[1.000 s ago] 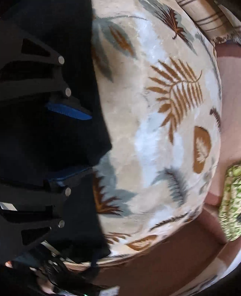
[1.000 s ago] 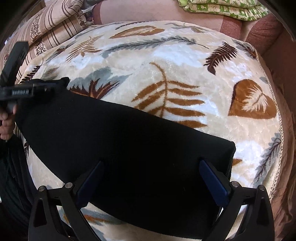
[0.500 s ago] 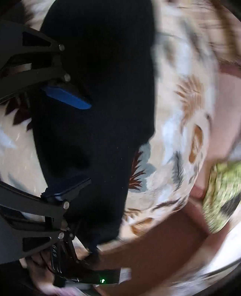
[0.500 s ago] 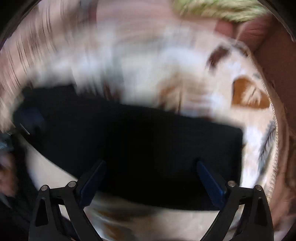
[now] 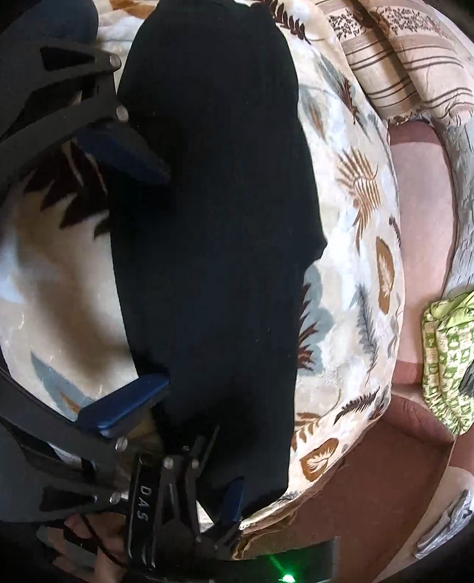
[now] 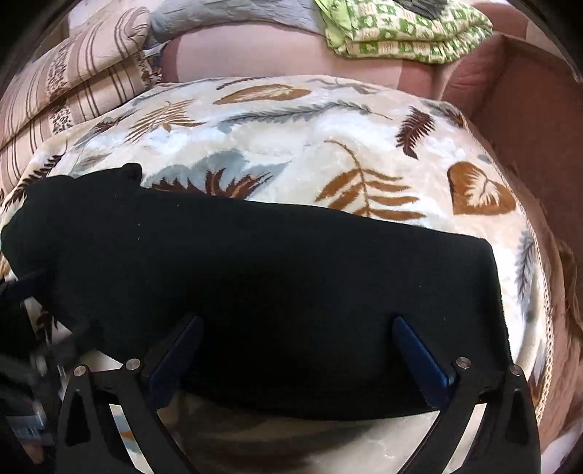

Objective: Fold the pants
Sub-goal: 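Lay the folded pants down and open both grippers, then press the black pants strip flat with both open grippers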

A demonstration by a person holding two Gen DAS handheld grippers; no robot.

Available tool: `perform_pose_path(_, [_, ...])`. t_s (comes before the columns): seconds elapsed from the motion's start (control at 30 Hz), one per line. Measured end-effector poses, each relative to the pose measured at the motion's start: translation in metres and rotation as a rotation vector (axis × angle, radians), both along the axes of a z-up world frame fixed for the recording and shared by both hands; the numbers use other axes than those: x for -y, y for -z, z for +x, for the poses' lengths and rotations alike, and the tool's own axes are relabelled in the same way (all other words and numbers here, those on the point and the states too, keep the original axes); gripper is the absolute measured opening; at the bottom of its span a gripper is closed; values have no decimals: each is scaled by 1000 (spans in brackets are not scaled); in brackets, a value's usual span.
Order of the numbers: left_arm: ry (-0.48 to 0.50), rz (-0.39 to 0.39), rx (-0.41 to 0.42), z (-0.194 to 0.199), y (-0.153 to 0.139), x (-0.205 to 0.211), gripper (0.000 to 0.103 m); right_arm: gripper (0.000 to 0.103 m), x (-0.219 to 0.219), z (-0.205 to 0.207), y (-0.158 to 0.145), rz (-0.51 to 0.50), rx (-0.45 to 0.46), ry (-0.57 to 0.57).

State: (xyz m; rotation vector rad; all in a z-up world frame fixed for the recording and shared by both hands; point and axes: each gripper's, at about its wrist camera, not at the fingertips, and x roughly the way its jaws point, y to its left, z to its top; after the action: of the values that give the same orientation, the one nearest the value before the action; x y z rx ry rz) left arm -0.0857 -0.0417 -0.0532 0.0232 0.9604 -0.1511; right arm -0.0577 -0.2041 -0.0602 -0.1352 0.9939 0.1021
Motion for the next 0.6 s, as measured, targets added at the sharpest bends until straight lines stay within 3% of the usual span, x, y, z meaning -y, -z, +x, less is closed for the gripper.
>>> perform_pose_path(0.1, [-2,36,1,-1,4,4,103,103,4,-3,-2,25,16,27])
perform_pose_path(0.4, [4,3,27,-8,-2,0,103,102,1,-3,2,17,68,53])
perform_pose_path(0.5, [-7,-5,75,-12,-16,-4,103,102,3,-3,0,28,28,50])
perform_pose_path(0.6, [-15,5,182,-17,-42,-10,103,102,10,-7,-13,50,67,81])
